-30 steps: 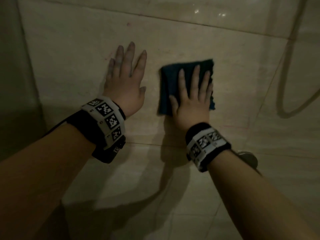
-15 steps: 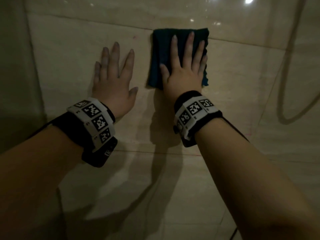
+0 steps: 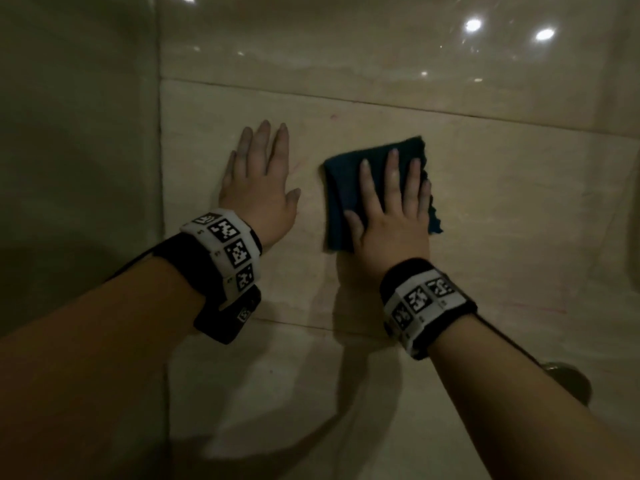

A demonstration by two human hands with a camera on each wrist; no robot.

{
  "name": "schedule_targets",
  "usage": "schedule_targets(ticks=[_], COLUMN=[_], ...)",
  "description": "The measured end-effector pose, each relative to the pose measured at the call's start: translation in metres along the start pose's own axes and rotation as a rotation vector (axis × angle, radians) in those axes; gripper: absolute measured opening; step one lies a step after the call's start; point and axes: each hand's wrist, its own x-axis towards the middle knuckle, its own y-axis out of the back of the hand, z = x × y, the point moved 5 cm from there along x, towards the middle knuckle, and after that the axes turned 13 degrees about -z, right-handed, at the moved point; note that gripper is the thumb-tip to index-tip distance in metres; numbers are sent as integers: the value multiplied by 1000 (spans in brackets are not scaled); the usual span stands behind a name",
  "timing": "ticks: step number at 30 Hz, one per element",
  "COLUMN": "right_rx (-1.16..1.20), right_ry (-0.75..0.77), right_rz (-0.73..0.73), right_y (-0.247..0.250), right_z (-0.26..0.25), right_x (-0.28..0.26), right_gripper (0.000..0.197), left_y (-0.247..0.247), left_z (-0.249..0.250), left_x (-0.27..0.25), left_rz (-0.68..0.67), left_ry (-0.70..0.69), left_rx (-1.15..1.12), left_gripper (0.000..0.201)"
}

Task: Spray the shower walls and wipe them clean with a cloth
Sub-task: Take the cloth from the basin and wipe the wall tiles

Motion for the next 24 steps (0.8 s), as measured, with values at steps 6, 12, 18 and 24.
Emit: schedule_targets(ticks=[6, 12, 18, 24], right_rx=[18, 13, -136, -238], right_ry=[-53, -27, 146, 339], right_rz=[64, 115, 78, -24], right_y=[62, 90, 52, -13], right_z=[-2, -12, -27, -57], right_x=[53, 80, 56, 14], right_gripper=[67, 66, 64, 62], left_y=[13, 14, 12, 19], left_z=[-4, -17, -20, -18], left_x=[9, 6, 6, 4], left_rz=[77, 123, 117, 28], left_ry=[-11, -71, -57, -42], left_rx=[-32, -53, -70, -89], left_gripper=[72, 70, 79, 85])
